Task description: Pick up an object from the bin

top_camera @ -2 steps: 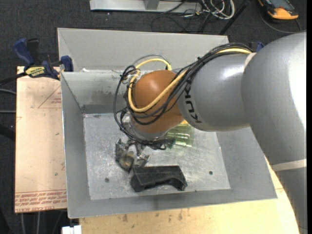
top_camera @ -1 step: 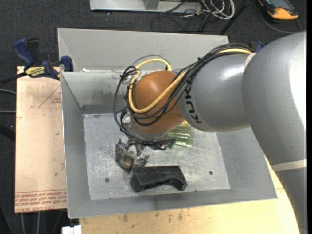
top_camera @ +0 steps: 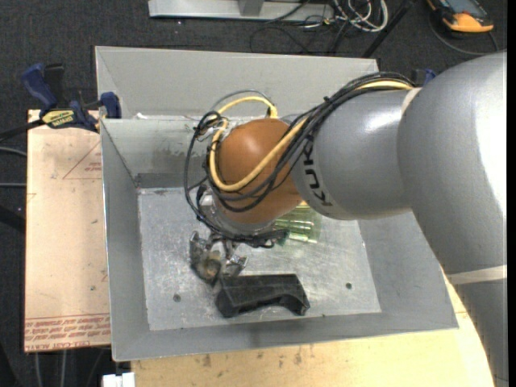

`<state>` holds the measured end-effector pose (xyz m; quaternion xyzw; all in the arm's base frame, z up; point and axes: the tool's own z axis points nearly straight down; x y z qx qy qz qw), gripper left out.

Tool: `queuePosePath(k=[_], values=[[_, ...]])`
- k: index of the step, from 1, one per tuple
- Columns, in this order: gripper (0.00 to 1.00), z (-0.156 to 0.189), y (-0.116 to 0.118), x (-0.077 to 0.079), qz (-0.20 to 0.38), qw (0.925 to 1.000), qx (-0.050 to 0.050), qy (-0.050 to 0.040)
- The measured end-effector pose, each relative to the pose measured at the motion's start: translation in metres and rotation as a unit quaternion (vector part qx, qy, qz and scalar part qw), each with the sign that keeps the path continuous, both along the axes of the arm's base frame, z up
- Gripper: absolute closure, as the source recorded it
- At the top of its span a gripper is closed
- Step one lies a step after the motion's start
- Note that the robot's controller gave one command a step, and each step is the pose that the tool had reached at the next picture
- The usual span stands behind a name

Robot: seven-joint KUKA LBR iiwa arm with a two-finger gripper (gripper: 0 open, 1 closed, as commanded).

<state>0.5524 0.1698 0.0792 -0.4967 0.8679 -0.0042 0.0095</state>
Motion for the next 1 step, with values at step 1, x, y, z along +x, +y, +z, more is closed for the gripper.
queuePosePath(k=[1], values=[[1.00,0.0013,-0.0249,-0.0224,0.013,0.9999,0.000,-0.0085]])
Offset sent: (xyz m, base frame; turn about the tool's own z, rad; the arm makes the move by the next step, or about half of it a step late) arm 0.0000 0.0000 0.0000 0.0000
